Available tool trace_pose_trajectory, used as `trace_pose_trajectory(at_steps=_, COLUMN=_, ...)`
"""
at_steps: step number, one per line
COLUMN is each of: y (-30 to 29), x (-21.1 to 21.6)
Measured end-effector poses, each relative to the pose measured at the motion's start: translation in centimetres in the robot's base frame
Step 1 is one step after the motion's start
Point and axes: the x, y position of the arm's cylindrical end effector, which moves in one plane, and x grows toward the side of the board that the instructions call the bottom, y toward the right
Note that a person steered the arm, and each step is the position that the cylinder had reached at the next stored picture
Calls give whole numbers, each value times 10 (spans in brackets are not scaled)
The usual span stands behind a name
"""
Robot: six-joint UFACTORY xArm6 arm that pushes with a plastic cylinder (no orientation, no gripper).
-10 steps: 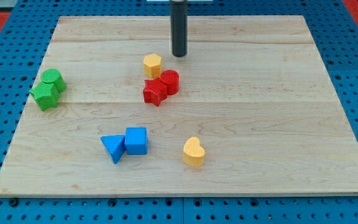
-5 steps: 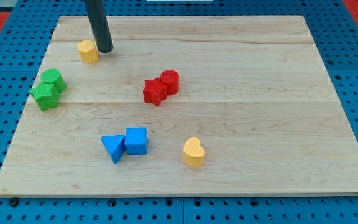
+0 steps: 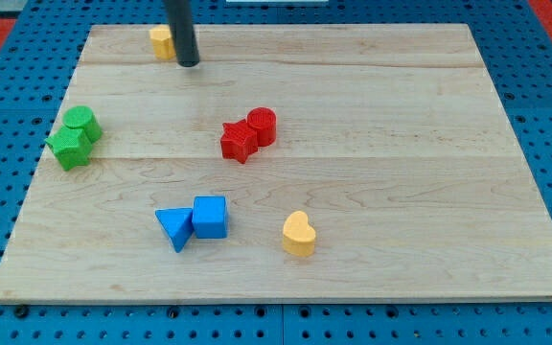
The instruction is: Slide the yellow hexagon diagonally to the top left of red blocks
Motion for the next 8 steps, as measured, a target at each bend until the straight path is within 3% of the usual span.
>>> trace_pose_trajectory(at_steps=1, y=-23, x=-32)
trace_pose_trajectory(at_steps=2, y=-45, x=-27)
trace_pose_trajectory(at_steps=3, y=40, x=-20)
trace_pose_trajectory(at_steps=4, y=154, x=48)
trace_pose_trajectory(at_steps=5, y=238, x=143)
trace_pose_trajectory(at_steps=6, y=257, x=268)
trace_pose_trajectory(at_steps=7, y=210, x=340)
trace_pose_trajectory(at_steps=8, y=152, x=352)
